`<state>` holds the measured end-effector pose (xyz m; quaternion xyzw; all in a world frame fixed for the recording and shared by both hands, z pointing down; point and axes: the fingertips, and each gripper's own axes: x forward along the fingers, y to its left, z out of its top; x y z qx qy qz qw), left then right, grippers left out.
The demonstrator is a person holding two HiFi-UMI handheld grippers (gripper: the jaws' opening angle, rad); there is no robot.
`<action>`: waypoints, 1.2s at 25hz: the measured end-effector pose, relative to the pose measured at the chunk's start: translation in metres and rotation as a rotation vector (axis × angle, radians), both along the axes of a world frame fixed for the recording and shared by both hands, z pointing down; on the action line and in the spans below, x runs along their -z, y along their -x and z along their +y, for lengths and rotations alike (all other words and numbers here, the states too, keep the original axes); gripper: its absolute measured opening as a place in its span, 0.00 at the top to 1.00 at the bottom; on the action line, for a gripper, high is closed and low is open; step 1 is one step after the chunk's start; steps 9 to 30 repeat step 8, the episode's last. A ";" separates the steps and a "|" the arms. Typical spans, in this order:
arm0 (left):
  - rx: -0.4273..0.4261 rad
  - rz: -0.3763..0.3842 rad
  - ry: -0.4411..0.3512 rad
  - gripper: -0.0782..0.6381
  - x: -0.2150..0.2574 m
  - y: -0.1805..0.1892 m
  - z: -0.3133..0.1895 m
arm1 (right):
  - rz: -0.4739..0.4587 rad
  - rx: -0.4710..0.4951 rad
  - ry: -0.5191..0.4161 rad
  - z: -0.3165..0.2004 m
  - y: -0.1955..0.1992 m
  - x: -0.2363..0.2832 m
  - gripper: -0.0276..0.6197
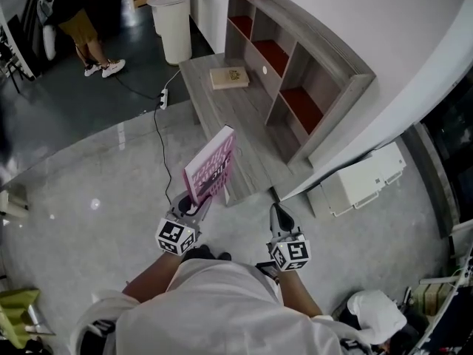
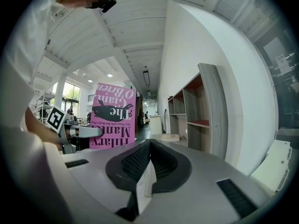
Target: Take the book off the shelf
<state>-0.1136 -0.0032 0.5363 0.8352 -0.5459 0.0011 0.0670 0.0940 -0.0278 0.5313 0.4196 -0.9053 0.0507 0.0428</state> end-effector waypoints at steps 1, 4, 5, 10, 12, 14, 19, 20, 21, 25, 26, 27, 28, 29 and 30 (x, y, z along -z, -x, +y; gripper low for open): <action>0.000 0.001 0.002 0.69 0.000 -0.001 -0.001 | -0.001 0.004 0.002 -0.001 0.000 -0.001 0.93; 0.004 0.007 0.004 0.69 0.000 0.000 -0.002 | -0.005 0.018 0.002 -0.003 0.001 -0.001 0.93; 0.005 0.008 0.004 0.69 0.001 0.001 -0.003 | -0.006 0.021 0.000 -0.004 0.002 -0.001 0.93; 0.005 0.012 0.003 0.69 0.002 0.003 -0.005 | -0.008 0.030 -0.005 -0.006 0.005 -0.001 0.93; 0.005 0.012 0.003 0.69 0.002 0.003 -0.005 | -0.008 0.030 -0.005 -0.006 0.005 -0.001 0.93; 0.005 0.012 0.003 0.69 0.002 0.003 -0.005 | -0.008 0.030 -0.005 -0.006 0.005 -0.001 0.93; 0.005 0.012 0.003 0.69 0.002 0.003 -0.005 | -0.008 0.030 -0.005 -0.006 0.005 -0.001 0.93; 0.005 0.012 0.003 0.69 0.002 0.003 -0.005 | -0.008 0.030 -0.005 -0.006 0.005 -0.001 0.93; 0.005 0.012 0.003 0.69 0.002 0.003 -0.005 | -0.008 0.030 -0.005 -0.006 0.005 -0.001 0.93; 0.005 0.012 0.003 0.69 0.002 0.003 -0.005 | -0.008 0.030 -0.005 -0.006 0.005 -0.001 0.93; 0.005 0.012 0.003 0.69 0.002 0.003 -0.005 | -0.008 0.030 -0.005 -0.006 0.005 -0.001 0.93; 0.005 0.012 0.003 0.69 0.002 0.003 -0.005 | -0.008 0.030 -0.005 -0.006 0.005 -0.001 0.93; 0.005 0.012 0.003 0.69 0.002 0.003 -0.005 | -0.008 0.030 -0.005 -0.006 0.005 -0.001 0.93; 0.005 0.012 0.003 0.69 0.002 0.003 -0.005 | -0.008 0.030 -0.005 -0.006 0.005 -0.001 0.93; 0.005 0.012 0.003 0.69 0.002 0.003 -0.005 | -0.008 0.030 -0.005 -0.006 0.005 -0.001 0.93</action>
